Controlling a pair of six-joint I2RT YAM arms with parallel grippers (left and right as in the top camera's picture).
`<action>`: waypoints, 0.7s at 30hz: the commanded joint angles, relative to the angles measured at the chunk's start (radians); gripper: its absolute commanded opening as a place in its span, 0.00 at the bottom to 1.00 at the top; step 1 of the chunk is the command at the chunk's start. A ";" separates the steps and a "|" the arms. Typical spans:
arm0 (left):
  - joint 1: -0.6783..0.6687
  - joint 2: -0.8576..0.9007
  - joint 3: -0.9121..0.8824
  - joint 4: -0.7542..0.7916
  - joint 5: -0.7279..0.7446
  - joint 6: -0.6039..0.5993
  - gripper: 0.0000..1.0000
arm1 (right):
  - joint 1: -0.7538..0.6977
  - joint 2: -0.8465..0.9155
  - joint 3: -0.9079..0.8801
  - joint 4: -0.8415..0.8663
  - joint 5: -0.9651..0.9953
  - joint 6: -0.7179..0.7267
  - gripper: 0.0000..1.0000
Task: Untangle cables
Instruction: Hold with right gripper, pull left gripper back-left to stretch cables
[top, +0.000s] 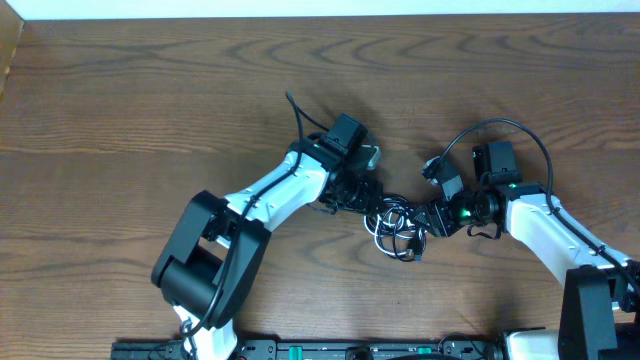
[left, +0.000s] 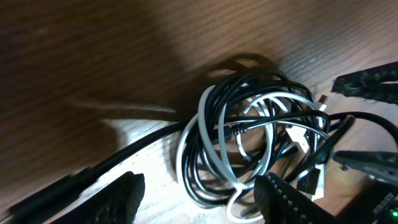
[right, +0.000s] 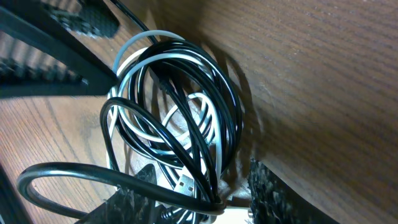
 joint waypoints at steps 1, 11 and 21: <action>-0.024 0.032 -0.002 0.013 0.013 -0.024 0.62 | 0.004 0.005 -0.018 0.002 -0.004 0.011 0.44; -0.066 0.042 -0.002 0.022 -0.116 -0.028 0.61 | 0.004 0.005 -0.035 0.002 -0.003 0.011 0.44; -0.066 0.042 -0.002 0.008 -0.131 -0.027 0.50 | 0.004 0.005 -0.072 0.026 -0.003 0.011 0.29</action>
